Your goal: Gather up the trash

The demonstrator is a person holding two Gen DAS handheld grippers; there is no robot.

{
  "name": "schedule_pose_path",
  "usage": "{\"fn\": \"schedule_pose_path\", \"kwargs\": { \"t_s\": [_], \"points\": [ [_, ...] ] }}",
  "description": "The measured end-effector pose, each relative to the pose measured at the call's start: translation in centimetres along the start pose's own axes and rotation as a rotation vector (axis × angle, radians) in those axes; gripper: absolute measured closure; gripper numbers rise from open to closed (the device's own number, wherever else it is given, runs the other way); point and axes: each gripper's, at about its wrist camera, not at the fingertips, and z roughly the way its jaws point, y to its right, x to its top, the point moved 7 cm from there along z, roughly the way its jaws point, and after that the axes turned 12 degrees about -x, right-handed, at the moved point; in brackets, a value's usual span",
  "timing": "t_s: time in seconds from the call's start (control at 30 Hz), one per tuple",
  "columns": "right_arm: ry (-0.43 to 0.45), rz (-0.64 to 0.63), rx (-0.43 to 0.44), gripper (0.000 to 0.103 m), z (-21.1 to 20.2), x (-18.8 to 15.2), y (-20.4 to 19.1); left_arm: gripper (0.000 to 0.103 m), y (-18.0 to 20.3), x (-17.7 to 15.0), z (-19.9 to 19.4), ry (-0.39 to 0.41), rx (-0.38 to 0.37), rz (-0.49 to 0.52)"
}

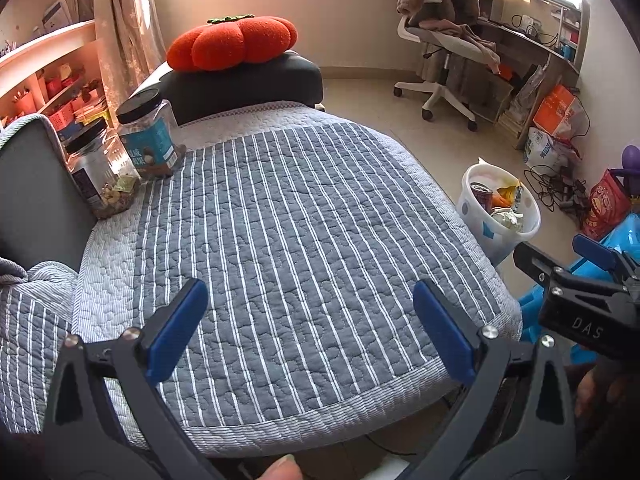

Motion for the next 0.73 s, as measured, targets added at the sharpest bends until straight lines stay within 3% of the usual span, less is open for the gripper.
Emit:
{"fn": "schedule_pose_path", "kwargs": {
  "t_s": [0.73],
  "points": [
    [-0.030,-0.011,-0.003,0.000,1.1,-0.2,-0.2,0.001,-0.2,0.3,0.1,-0.012,-0.019,-0.019]
  ]
}}
